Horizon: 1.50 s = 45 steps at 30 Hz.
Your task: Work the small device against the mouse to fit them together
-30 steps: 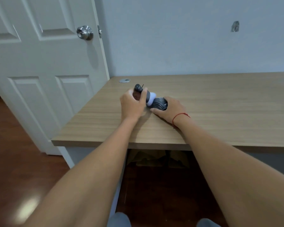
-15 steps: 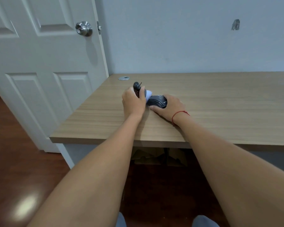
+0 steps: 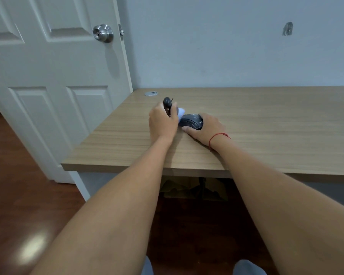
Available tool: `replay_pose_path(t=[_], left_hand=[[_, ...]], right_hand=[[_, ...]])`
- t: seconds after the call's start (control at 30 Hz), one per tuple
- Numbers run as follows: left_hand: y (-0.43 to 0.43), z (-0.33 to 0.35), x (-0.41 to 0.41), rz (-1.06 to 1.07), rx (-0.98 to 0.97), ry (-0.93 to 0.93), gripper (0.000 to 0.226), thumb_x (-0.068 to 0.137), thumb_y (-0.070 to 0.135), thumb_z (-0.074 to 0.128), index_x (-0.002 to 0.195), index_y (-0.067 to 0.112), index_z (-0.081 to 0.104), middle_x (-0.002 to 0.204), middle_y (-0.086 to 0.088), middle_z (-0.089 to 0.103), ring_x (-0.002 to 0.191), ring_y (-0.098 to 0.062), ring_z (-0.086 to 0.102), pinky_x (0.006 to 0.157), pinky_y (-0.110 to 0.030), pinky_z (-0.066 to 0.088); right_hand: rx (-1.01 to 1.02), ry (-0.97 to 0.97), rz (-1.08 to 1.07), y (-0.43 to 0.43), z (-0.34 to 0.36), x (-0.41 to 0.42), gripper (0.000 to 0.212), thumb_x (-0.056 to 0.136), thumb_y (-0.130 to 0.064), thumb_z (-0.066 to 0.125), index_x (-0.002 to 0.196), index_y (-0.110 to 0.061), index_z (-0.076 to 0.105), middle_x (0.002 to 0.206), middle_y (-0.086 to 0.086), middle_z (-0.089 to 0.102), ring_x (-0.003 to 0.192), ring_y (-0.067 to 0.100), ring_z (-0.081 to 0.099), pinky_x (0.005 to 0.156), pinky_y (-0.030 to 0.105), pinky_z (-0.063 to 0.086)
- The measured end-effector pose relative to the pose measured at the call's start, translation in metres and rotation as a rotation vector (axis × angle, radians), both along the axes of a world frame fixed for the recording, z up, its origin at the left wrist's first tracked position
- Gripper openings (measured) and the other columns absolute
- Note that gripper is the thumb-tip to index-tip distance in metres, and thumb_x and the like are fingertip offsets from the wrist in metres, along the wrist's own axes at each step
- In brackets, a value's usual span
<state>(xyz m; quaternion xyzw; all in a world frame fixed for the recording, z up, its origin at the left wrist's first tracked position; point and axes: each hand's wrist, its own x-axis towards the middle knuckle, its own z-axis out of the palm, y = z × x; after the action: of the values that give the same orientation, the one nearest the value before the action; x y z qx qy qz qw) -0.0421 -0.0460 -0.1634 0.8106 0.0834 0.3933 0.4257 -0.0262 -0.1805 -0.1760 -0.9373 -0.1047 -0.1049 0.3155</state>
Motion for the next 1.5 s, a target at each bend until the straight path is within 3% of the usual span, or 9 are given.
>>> replay_pose_path(t=[0.1,0.27,0.47,0.53,0.7,0.93,1.13,1.37,1.5], left_hand=[[-0.002,0.000,-0.001,-0.074,0.050,-0.016,0.030,0.090,0.032,0.058,0.082,0.003,0.059,0.084,-0.014,0.067,0.079,-0.030,0.062,0.070,-0.036,0.048],[0.003,-0.004,0.003,0.114,0.152,0.255,0.032,0.094,0.034,0.053,0.099,0.002,0.059,0.105,-0.017,0.066,0.097,-0.035,0.062,0.075,-0.038,0.047],[-0.003,0.001,0.000,-0.052,-0.008,-0.025,0.032,0.094,0.032,0.054,0.089,0.001,0.058,0.089,-0.017,0.067,0.086,-0.032,0.062,0.070,-0.032,0.044],[-0.005,0.001,-0.001,-0.089,0.018,0.006,0.031,0.094,0.031,0.055,0.089,0.000,0.057,0.090,-0.017,0.067,0.085,-0.032,0.061,0.067,-0.029,0.040],[0.000,-0.004,0.003,0.067,0.089,0.183,0.029,0.093,0.027,0.052,0.094,-0.001,0.057,0.098,-0.021,0.065,0.092,-0.038,0.061,0.067,-0.033,0.038],[-0.008,0.003,-0.006,-0.089,0.043,-0.066,0.026,0.091,0.028,0.059,0.077,0.007,0.052,0.076,-0.013,0.064,0.070,-0.026,0.056,0.062,-0.027,0.037],[0.001,-0.004,0.002,0.050,0.120,0.163,0.028,0.092,0.026,0.054,0.089,-0.002,0.058,0.093,-0.021,0.066,0.088,-0.038,0.062,0.067,-0.036,0.043],[-0.008,0.003,-0.008,-0.093,0.035,-0.103,0.030,0.089,0.026,0.061,0.069,0.009,0.045,0.065,-0.008,0.055,0.063,-0.027,0.052,0.059,-0.032,0.042],[-0.004,-0.002,-0.002,-0.013,0.078,0.125,0.028,0.089,0.030,0.058,0.077,0.005,0.052,0.081,-0.016,0.063,0.079,-0.035,0.060,0.065,-0.034,0.042]], right_hand=[[0.004,0.005,0.002,0.000,0.001,-0.001,0.050,0.075,-0.056,0.066,0.108,-0.020,0.060,0.105,0.002,0.068,0.098,0.026,0.062,0.086,0.040,0.051],[0.016,-0.007,0.003,0.000,0.001,-0.003,0.051,0.073,-0.055,0.067,0.109,-0.020,0.061,0.105,0.001,0.067,0.097,0.024,0.063,0.085,0.038,0.052],[0.017,0.004,-0.001,0.000,0.001,-0.002,0.050,0.072,-0.058,0.066,0.104,-0.020,0.060,0.103,0.002,0.067,0.096,0.026,0.062,0.085,0.040,0.052],[0.021,0.009,-0.006,0.000,0.002,-0.002,0.049,0.072,-0.057,0.066,0.103,-0.019,0.060,0.102,0.003,0.068,0.095,0.026,0.063,0.083,0.039,0.051],[0.007,-0.001,-0.006,0.001,0.003,-0.005,0.051,0.074,-0.057,0.067,0.108,-0.020,0.061,0.104,0.001,0.068,0.096,0.023,0.063,0.082,0.036,0.050],[0.011,0.019,-0.019,0.002,0.005,-0.007,0.048,0.073,-0.055,0.066,0.101,-0.017,0.060,0.100,0.004,0.068,0.093,0.027,0.063,0.083,0.041,0.052],[-0.006,0.051,0.003,0.002,0.009,-0.014,0.035,0.077,-0.041,0.061,0.101,-0.016,0.056,0.101,0.006,0.065,0.098,0.030,0.061,0.089,0.039,0.049],[-0.064,0.012,-0.006,0.004,0.010,-0.016,0.040,0.085,-0.047,0.060,0.108,-0.014,0.057,0.110,0.009,0.067,0.103,0.030,0.061,0.092,0.041,0.048],[-0.023,0.005,-0.008,0.003,0.009,-0.015,0.049,0.082,-0.050,0.064,0.117,-0.016,0.058,0.115,0.008,0.066,0.107,0.029,0.061,0.093,0.040,0.048]])
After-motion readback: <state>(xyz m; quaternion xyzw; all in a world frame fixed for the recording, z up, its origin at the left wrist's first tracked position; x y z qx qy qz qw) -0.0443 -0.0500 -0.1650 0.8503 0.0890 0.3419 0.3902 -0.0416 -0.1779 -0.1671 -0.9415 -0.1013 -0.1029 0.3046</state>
